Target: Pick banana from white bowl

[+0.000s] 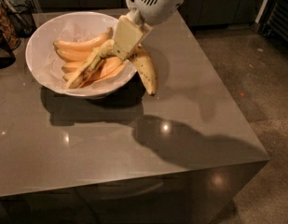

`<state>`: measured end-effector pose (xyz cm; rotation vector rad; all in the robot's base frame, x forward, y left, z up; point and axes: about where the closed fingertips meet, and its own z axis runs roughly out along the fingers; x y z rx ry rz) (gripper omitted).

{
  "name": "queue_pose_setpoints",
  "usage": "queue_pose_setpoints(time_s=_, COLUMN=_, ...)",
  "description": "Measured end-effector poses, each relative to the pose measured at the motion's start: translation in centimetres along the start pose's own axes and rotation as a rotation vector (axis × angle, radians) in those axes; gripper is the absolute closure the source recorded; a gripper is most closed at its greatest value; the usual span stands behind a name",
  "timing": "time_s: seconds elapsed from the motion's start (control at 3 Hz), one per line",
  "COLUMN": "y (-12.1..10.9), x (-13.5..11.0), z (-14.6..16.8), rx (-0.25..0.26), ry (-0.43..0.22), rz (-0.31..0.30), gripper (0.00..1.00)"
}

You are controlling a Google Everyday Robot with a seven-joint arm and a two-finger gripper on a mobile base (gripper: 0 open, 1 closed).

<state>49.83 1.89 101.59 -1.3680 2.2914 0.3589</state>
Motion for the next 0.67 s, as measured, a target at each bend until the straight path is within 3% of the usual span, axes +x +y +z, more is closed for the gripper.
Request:
queue_pose_setpoints(time_s=0.33, y=5.06, x=2.12, z=-1.34, rx=-0.057, ry=0.015, rz=-0.024, gripper=1.00)
queue_pose_setpoints(time_s=0.67, y=5.14, x=2.13, z=-1.36, rx=-0.058, ry=0.014, rz=-0.024, gripper=1.00)
